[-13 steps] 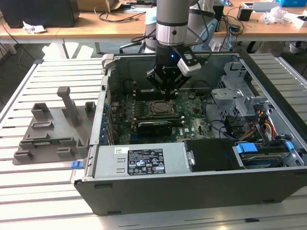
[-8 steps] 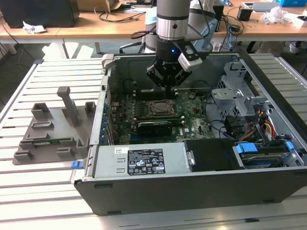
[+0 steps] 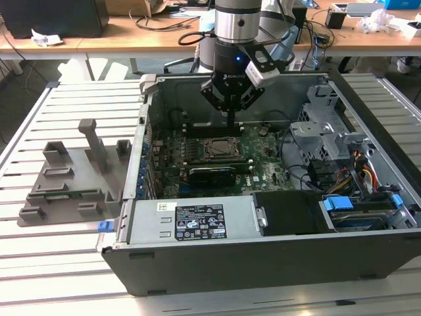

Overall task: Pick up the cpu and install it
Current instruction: 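Install the first cpu locking lever, then install the second cpu locking lever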

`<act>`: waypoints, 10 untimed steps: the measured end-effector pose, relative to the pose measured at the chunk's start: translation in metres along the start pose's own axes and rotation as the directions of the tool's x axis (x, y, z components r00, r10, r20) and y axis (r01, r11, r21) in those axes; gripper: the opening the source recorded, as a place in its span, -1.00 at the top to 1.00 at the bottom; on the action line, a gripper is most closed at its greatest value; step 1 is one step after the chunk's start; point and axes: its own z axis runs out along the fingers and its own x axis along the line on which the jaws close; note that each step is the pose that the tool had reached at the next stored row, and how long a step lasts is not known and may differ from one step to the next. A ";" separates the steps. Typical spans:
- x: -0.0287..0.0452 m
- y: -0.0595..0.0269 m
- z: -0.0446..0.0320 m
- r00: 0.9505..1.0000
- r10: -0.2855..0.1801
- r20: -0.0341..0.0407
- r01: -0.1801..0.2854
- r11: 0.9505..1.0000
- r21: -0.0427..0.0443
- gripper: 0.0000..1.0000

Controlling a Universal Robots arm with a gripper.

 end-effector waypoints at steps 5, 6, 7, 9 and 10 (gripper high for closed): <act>0.0000 0.0000 0.0000 1.000 0.000 0.000 0.000 1.000 0.000 0.79; 0.0000 0.0000 0.0000 1.000 0.000 0.000 0.000 1.000 -0.001 0.79; 0.0000 0.0000 0.0000 1.000 0.000 0.000 0.000 1.000 -0.001 0.79; 0.0000 0.0000 0.0000 1.000 0.000 0.000 0.000 1.000 -0.001 0.79; 0.0000 0.0000 0.0000 1.000 0.000 0.000 0.000 1.000 -0.001 0.79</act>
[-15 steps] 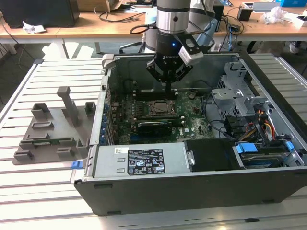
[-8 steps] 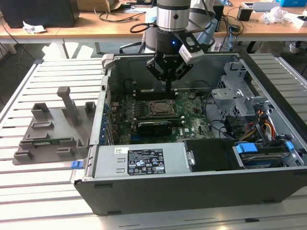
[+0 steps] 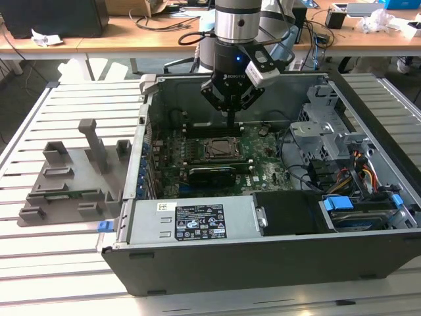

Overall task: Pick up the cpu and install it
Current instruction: 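Install the second cpu locking lever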

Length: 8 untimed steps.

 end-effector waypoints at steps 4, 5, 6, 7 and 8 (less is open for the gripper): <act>0.0000 -0.0134 0.0020 1.000 0.000 0.000 0.000 0.997 -0.072 0.79; 0.0000 -0.0162 0.0024 1.000 0.000 0.000 0.000 0.995 -0.099 0.79; 0.0000 -0.0185 0.0026 1.000 0.000 0.000 0.000 0.993 -0.121 0.79; 0.0000 -0.0206 0.0030 1.000 -0.001 0.000 0.001 0.988 -0.157 0.79; 0.0000 -0.0218 0.0031 1.000 -0.001 0.000 0.001 0.985 -0.174 0.79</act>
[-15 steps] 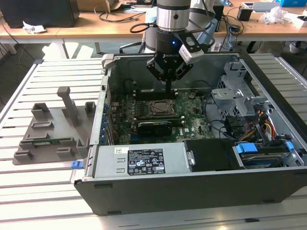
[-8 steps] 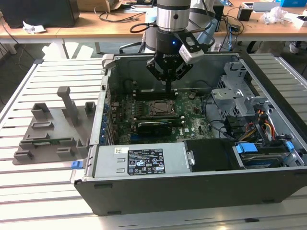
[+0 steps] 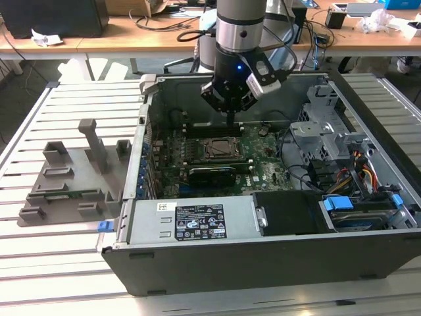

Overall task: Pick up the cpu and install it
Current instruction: 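Install the second cpu locking lever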

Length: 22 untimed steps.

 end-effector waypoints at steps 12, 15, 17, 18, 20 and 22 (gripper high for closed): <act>0.0000 -0.0047 0.0002 1.000 -0.001 0.000 0.001 0.998 -0.070 0.79; 0.0000 -0.0048 0.0005 1.000 -0.001 0.000 0.001 0.998 -0.070 0.79; 0.0000 -0.0048 0.0014 1.000 -0.001 0.000 0.001 0.998 -0.070 0.79; 0.0000 -0.0048 0.0020 1.000 -0.001 0.000 0.001 0.998 -0.070 0.79; 0.0000 -0.0049 0.0035 1.000 -0.001 0.000 0.001 0.998 -0.070 0.79; 0.0000 -0.0051 0.0060 1.000 -0.001 0.000 0.001 0.998 -0.070 0.79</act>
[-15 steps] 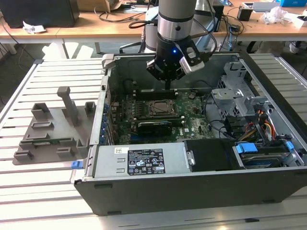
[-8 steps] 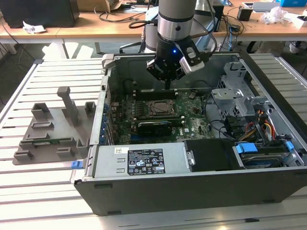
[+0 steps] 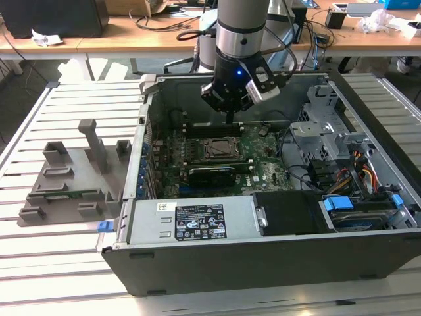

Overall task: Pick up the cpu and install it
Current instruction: 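Install the second cpu locking lever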

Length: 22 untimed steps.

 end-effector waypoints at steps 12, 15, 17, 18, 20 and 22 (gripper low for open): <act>-0.0001 -0.0017 0.0129 1.000 0.000 0.000 0.000 1.000 0.000 0.79; -0.0002 -0.0021 0.0156 1.000 0.000 0.000 0.000 1.000 0.000 0.79; -0.0002 -0.0023 0.0178 1.000 0.000 0.000 0.000 1.000 0.000 0.79; -0.0002 -0.0025 0.0186 1.000 0.000 0.000 0.000 1.000 0.000 0.79; -0.0002 -0.0026 0.0197 1.000 0.000 0.000 0.000 1.000 0.000 0.79; -0.0002 -0.0028 0.0212 1.000 0.000 0.000 0.000 1.000 0.000 0.79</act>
